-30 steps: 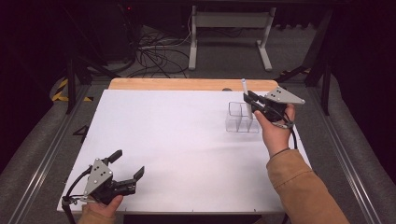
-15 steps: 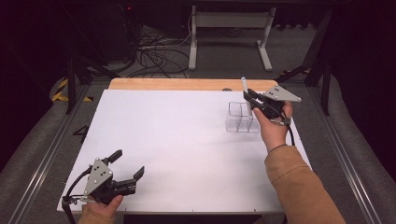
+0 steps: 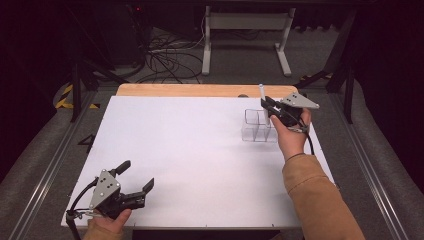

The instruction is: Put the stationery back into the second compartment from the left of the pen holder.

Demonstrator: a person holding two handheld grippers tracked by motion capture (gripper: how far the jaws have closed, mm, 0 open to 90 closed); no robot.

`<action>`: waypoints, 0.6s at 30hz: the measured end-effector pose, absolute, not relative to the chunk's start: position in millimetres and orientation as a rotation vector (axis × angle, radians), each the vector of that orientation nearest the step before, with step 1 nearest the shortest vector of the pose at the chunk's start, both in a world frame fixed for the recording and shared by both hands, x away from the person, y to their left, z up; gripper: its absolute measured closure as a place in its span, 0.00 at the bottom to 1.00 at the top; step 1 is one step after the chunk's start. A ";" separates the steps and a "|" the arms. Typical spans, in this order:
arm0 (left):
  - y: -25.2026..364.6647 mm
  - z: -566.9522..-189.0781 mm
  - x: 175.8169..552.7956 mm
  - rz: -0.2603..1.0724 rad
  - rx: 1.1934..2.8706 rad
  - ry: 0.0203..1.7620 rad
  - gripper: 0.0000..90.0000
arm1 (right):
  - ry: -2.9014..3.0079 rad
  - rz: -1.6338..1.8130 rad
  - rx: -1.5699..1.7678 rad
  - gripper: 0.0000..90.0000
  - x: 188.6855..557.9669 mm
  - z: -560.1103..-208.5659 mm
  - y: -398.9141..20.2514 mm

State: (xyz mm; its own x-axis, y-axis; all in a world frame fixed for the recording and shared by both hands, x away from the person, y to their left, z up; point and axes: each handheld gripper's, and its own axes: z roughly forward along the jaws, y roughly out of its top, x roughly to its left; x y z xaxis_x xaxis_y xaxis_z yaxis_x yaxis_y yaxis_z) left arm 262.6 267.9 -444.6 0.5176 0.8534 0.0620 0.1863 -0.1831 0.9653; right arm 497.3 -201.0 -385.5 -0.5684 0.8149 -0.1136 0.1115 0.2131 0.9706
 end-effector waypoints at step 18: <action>267.8 -444.8 262.6 0.767 1.677 0.892 0.11 | 1.884 1.406 0.906 0.88 497.9 -404.6 -206.9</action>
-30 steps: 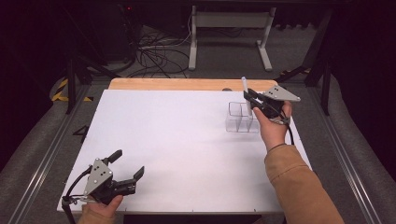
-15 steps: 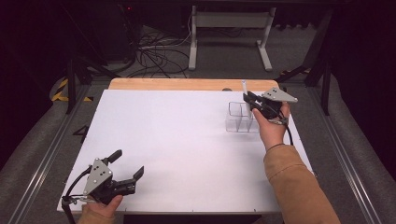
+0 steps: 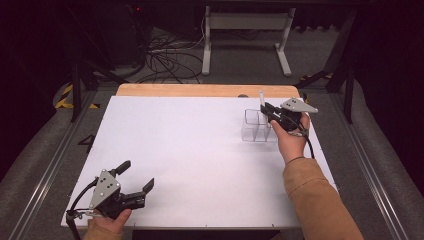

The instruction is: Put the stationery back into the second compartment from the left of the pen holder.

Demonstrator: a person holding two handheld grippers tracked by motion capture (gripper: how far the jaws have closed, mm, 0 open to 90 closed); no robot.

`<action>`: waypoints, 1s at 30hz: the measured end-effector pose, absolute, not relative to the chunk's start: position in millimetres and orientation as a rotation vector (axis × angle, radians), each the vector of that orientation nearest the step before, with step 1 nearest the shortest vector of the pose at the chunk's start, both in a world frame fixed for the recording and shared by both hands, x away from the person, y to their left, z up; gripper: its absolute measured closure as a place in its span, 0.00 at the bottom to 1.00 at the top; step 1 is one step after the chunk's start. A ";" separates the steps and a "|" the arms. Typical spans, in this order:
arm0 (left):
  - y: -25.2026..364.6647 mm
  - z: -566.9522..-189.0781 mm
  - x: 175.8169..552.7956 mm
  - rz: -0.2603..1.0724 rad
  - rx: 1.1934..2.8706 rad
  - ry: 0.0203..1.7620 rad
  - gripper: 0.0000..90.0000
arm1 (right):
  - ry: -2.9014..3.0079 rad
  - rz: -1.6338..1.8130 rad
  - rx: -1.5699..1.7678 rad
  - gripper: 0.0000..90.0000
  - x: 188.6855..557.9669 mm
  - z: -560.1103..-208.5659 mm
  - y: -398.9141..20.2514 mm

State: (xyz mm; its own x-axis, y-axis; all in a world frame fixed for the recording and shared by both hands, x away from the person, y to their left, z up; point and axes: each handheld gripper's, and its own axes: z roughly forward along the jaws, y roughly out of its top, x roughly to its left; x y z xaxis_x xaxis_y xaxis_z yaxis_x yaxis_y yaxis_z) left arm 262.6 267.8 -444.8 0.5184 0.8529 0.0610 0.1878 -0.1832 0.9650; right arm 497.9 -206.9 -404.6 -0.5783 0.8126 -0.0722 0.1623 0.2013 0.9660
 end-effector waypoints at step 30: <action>267.3 -444.4 262.8 0.767 1.674 0.893 0.11 | 1.914 1.468 0.851 0.29 457.8 -370.9 -201.3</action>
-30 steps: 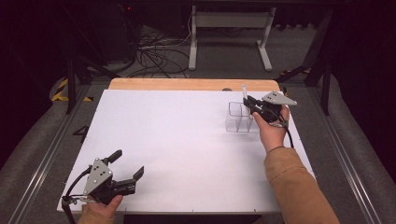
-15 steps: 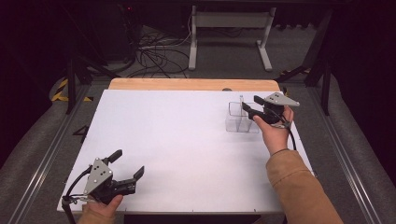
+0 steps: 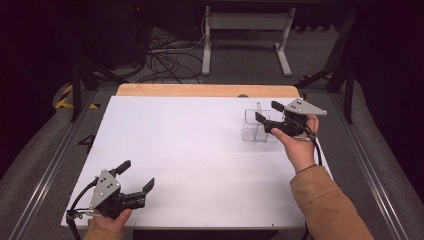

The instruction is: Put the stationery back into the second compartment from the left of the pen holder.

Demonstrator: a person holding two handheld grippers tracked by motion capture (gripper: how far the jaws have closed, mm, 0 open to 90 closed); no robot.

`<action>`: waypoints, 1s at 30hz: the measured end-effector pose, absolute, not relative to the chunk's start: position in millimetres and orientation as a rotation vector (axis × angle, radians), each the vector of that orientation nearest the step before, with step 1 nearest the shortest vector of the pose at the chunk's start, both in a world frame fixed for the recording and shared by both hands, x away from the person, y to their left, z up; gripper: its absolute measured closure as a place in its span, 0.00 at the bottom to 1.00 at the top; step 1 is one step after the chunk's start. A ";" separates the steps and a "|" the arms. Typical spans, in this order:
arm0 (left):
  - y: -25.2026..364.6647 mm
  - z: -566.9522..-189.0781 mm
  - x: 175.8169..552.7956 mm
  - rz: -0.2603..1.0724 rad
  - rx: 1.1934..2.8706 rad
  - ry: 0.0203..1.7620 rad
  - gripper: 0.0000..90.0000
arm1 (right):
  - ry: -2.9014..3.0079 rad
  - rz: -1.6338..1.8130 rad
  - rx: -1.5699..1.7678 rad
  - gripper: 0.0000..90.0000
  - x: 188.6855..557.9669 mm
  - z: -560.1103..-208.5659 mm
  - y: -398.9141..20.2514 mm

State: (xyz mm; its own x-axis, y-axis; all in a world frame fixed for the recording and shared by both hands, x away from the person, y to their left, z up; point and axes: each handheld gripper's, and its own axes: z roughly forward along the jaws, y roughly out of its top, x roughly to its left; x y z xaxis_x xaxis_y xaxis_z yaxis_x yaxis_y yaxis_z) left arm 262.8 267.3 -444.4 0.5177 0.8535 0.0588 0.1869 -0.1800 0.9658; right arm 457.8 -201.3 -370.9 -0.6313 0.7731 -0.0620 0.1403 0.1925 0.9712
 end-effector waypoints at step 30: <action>268.2 -442.0 259.8 0.779 1.662 0.892 0.11 | 2.099 1.528 0.692 0.26 392.0 -358.3 -198.1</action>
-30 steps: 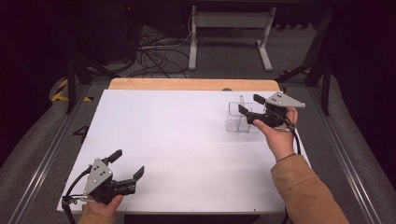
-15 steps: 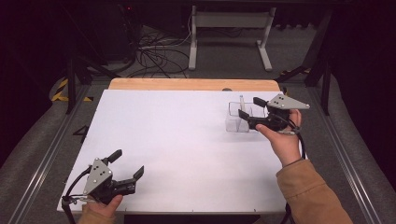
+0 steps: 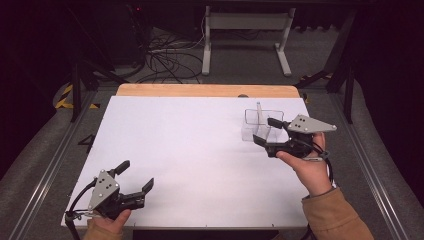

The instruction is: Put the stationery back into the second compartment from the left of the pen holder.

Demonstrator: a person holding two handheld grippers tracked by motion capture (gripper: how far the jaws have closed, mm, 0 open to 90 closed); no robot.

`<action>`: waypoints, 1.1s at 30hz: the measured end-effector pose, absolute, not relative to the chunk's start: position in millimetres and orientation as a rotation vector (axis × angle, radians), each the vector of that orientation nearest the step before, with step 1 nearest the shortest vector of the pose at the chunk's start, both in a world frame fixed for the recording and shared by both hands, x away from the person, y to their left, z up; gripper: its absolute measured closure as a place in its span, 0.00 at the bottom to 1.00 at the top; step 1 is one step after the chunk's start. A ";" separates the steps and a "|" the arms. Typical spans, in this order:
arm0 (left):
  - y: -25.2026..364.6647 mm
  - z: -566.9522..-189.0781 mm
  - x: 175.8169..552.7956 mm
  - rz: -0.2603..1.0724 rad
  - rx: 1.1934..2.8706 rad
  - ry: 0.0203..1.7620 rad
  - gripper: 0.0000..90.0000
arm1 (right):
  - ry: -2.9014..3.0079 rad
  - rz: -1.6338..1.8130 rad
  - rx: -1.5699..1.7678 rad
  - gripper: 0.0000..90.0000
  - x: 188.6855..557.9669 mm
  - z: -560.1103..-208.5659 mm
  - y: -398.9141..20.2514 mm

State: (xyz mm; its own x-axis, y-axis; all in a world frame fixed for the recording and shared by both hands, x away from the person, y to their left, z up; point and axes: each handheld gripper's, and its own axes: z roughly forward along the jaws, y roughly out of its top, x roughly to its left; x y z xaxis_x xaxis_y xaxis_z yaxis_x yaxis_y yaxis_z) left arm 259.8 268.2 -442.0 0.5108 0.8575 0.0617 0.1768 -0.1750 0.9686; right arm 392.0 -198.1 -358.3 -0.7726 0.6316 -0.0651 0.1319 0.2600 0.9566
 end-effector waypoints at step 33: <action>269.4 -440.5 257.5 0.799 1.681 0.880 0.11 | 2.201 1.677 0.624 0.30 347.1 -424.9 -209.2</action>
State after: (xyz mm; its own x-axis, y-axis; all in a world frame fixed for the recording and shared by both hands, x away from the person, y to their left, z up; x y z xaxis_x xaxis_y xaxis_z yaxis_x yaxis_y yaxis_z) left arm 257.5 269.4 -440.5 0.5107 0.8553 0.0877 0.1698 -0.2004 0.9649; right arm 347.1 -209.2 -424.9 -0.8594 0.5109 0.0213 0.1561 0.2225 0.9623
